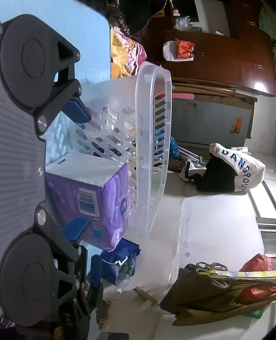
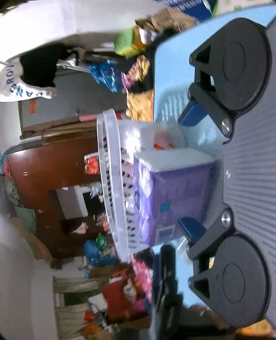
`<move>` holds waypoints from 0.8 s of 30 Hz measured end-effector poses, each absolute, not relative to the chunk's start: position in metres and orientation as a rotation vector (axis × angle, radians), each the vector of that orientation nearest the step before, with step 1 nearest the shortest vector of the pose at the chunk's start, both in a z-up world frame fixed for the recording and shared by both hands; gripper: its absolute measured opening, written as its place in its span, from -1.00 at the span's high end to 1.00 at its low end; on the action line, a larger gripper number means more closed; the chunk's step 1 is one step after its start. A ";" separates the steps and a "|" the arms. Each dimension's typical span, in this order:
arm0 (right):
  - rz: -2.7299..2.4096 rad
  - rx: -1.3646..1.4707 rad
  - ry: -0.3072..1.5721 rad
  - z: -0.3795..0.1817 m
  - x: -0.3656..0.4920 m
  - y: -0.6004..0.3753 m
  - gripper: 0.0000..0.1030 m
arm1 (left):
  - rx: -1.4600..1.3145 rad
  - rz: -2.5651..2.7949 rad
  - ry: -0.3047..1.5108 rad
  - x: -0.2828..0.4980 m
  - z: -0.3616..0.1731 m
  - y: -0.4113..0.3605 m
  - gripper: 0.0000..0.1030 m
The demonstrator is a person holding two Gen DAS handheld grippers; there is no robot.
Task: Organize objects
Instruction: 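Close both grippers on the sides of the large purple package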
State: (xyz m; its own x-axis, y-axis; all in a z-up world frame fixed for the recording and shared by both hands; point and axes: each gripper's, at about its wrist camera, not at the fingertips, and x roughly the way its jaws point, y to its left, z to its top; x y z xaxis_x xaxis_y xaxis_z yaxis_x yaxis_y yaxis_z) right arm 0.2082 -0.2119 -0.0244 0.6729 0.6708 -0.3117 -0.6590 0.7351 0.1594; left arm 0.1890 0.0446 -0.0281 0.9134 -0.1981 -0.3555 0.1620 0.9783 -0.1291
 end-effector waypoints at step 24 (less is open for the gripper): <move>0.793 -0.108 0.353 -0.024 0.208 -0.195 -0.10 | 0.037 -0.202 0.413 0.201 -0.038 0.008 -0.25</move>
State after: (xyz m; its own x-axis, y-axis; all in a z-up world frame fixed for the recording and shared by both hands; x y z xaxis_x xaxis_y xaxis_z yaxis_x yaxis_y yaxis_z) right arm 0.2076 -0.1945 -0.0236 0.6470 0.6775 -0.3498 -0.7132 0.7000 0.0367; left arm 0.2008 0.0076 -0.0377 0.8960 -0.1876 -0.4024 0.2027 0.9792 -0.0052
